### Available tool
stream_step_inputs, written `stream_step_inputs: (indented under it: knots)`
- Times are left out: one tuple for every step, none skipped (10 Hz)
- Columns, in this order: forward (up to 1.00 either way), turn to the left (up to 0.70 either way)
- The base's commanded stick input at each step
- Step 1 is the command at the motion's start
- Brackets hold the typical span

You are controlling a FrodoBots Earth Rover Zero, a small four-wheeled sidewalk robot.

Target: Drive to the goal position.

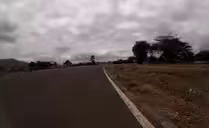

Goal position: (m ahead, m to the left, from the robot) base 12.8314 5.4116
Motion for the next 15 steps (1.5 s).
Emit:
stream_step_inputs:
  knots:
    - [0.5,0.5]
    - [0.5,0.5]
    - [0.5,0.5]
    - [0.5,0.0]
    - [0.5,0.0]
    - [0.5,0.0]
    - [0.5,0.0]
    - [0.5,0.0]
    - [0.5,0.0]
    - [0.5,0.0]
    - [0.5,0.0]
    - [0.5,0.0]
    - [0.5,0.0]
    - [0.5,0.0]
    - [0.5,0.0]
